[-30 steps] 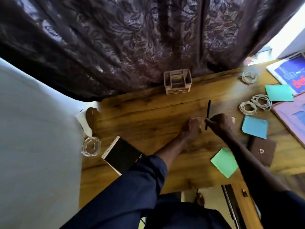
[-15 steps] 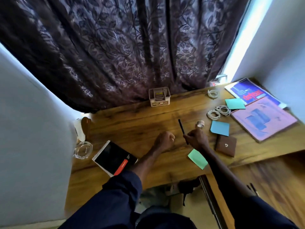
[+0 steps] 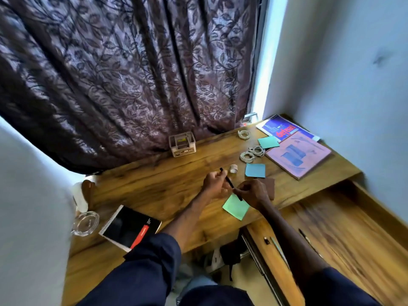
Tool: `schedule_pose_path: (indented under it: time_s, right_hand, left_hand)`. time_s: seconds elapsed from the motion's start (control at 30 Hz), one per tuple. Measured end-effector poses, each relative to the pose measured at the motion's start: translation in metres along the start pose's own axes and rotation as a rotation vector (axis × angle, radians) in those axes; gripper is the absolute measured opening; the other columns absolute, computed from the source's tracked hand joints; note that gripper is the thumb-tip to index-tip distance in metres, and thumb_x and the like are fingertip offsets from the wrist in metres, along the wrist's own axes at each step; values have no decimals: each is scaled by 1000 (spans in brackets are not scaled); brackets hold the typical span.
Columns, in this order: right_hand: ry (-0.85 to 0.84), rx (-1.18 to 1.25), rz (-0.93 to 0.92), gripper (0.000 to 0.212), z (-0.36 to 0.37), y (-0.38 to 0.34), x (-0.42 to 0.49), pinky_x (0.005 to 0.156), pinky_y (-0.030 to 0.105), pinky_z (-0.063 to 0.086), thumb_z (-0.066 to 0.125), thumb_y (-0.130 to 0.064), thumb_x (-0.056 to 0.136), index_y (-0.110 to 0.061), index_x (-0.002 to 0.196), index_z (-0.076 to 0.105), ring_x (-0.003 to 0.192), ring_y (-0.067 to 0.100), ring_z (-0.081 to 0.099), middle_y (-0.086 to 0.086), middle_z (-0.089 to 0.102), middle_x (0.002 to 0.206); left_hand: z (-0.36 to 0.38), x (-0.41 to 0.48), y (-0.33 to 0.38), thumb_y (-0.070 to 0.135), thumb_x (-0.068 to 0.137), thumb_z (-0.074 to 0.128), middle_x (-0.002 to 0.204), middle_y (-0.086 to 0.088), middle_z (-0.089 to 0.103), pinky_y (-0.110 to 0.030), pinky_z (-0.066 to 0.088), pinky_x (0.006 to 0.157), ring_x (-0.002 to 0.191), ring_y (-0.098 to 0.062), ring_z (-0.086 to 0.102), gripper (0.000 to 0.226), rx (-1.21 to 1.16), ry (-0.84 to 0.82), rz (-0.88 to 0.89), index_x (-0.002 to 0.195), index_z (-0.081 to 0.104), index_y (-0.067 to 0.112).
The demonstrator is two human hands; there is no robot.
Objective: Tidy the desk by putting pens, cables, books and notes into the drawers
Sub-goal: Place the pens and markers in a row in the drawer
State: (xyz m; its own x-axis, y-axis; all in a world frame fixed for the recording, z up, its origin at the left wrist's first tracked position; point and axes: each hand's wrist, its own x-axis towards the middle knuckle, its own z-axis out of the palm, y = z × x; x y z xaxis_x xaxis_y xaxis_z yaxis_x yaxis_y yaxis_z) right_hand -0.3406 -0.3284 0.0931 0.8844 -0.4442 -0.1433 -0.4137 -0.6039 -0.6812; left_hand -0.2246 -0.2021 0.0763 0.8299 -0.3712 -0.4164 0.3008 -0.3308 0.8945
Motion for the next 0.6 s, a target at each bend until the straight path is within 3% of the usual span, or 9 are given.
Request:
schedule_pose_path:
  time_s: [0.13,0.3,0.4,0.47,0.6]
  right_hand:
    - [4,51,29,18,-14,23,-4,55,25,47,80,-32,83,-25,68,73,60,3,65,-10,70,63]
    - [35,55,112,16,-20,57,0,64,42,58,80,-27,82,-20,71,71,59,13,67,-4,70,65]
    - [79,69,91,5,-28,65,2,65,33,57,73,-22,89,-23,87,77,64,8,64,-4,73,77]
    - [124,96,74,22,-33,70,5,67,23,51,69,-17,92,-19,112,76,78,9,67,-1,76,95]
    - [223,112,196,27,-36,95,15,73,26,48,71,-19,87,-16,114,77,89,17,71,7,77,105]
  left_hand:
    - [24,0,8,32,93,71,88,-11,77,-39,60,65,65,-20,70,18,-4,-37,72,95,69,14]
    - [60,17,8,16,97,67,98,-16,75,-23,55,50,54,-11,66,24,41,-177,77,110,66,-5]
    - [82,27,12,13,99,63,101,-17,75,-20,52,48,60,-11,68,10,97,-299,100,103,66,4]
    - [95,34,16,11,99,61,102,-16,75,-23,53,52,74,-20,70,5,120,-359,107,100,67,11]
    - [126,60,6,33,84,65,104,-11,76,-45,61,78,93,-32,73,28,354,-361,206,104,72,14]
